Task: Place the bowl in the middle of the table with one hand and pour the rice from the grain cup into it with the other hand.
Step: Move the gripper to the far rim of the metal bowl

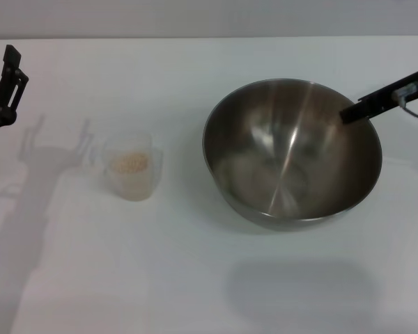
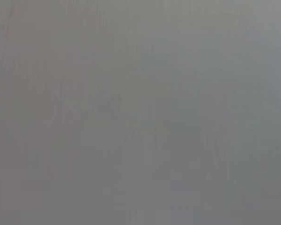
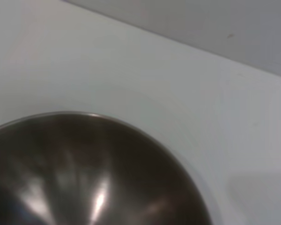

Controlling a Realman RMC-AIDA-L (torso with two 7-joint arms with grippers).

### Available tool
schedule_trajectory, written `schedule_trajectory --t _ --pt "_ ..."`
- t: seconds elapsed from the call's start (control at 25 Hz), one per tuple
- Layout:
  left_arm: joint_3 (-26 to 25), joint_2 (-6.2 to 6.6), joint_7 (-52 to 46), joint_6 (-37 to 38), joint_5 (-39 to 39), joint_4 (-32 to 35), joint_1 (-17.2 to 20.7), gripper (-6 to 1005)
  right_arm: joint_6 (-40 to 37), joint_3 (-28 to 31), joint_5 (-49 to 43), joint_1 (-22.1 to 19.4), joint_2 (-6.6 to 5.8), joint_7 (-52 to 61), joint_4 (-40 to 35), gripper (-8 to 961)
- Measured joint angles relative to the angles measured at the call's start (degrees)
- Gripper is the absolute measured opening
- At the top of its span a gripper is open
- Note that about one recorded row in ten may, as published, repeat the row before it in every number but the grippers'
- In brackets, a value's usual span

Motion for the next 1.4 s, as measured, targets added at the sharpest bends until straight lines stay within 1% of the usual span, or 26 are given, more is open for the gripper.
schedule_trajectory --t 0.12,0.32,0.4,0.76,0.88,1.16,1.4 --pt "0.03 -0.03 0.00 0.01 0.02 0.00 0.01 829 -0.67 -0.20 0.61 0.01 -0.02 -0.30 1.30 652" --pt "0.09 -0.06 0.00 0.04 0.06 0.02 0.02 829 -2.90 -0.43 1.05 0.95 0.00 -1.50 6.06 652" --pt "-0.04 -0.07 0.00 0.04 0.06 0.02 0.00 829 -4.40 -0.22 1.29 1.63 -0.03 -2.47 8.94 639" --pt "-0.12 -0.09 0.00 0.04 0.05 -0.01 -0.07 829 -6.23 0.25 1.91 3.12 -0.06 -3.85 13.43 582" --pt "-0.14 -0.08 0.00 0.05 0.00 0.01 -0.07 829 -6.27 0.27 1.94 3.26 -0.05 -4.06 13.58 363" --pt "-0.17 0.01 0.00 0.24 -0.22 0.02 -0.26 830 -7.12 0.43 1.98 3.10 -0.02 -4.24 13.07 216" --pt "-0.17 0.02 0.00 0.58 -0.25 0.02 -0.33 829 -11.54 0.66 2.77 1.57 0.07 -4.87 10.57 94"
